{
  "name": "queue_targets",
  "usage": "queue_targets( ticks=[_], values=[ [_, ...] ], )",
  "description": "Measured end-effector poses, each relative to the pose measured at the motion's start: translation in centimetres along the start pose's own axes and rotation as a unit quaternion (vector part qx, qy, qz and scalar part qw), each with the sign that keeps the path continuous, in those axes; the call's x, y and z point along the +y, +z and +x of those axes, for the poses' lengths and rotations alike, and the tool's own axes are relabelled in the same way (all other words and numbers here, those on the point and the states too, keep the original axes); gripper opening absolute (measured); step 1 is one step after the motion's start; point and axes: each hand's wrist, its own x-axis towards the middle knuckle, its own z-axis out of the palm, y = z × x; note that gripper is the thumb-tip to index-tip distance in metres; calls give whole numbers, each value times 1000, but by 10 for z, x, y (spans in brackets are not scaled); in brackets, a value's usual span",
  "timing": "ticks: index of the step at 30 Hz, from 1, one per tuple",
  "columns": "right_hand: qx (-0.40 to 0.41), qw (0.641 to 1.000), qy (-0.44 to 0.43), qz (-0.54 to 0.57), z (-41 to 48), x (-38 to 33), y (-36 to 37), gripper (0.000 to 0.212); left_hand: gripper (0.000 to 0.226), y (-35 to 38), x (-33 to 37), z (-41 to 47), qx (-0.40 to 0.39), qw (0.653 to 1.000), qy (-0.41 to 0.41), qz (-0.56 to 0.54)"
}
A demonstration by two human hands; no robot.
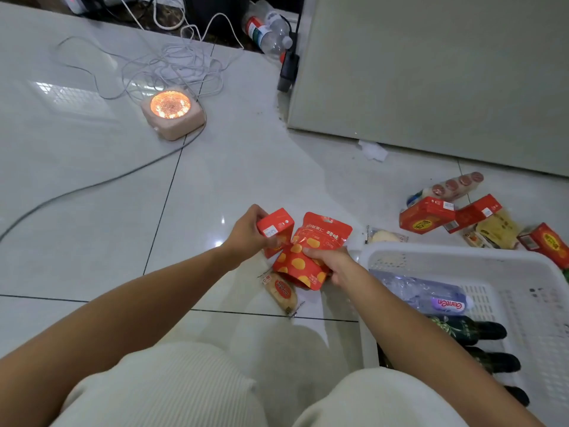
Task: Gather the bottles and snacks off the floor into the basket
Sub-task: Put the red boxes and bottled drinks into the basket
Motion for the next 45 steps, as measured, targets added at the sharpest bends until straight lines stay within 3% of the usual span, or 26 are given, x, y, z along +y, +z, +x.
queue_targets(
  ticks=[2,5,10,14,17,21,24,27,29,31,33,36,40,45],
  values=[
    [-31,998,-2,57,-7,2,-2,46,43,-6,3,-2,20,997,-31,-64],
    [-49,996,-59,46,-19,-5,-1,49,37,-15,24,-4,41,994,-50,-85],
    [-49,972,-206,107,-56,-54,-25,45,44,-9,108,3,52,992,19,-116],
    [-25,946,-243,214,-80,-75,-119,44,34,30,185,5,-15,990,68,-123],
    [48,934,-225,274,-90,-47,-208,46,20,86,210,-6,-96,988,94,-74],
    [181,928,-133,296,-98,36,-301,55,25,167,190,-30,-204,974,92,17],
    [177,947,-42,264,-102,98,-332,47,26,210,159,-48,-301,943,83,116],
    [171,966,15,194,-101,133,-333,48,46,229,143,-57,-347,892,123,262],
    [267,960,1,84,-96,142,-329,60,62,228,149,-57,-323,886,151,296],
    [383,920,-36,-80,-92,137,-326,77,63,215,163,-51,-290,902,168,274],
    [438,871,-105,-197,-86,120,-321,82,59,189,173,-41,-240,918,195,248],
    [423,857,-181,-231,-69,80,-300,78,69,139,170,-16,-151,924,208,282],
    [387,857,-262,-216,-51,21,-253,68,87,85,159,8,-29,895,147,421],
    [310,857,-328,-248,-37,-16,-224,60,93,86,156,12,-12,895,136,424]
  ],
)
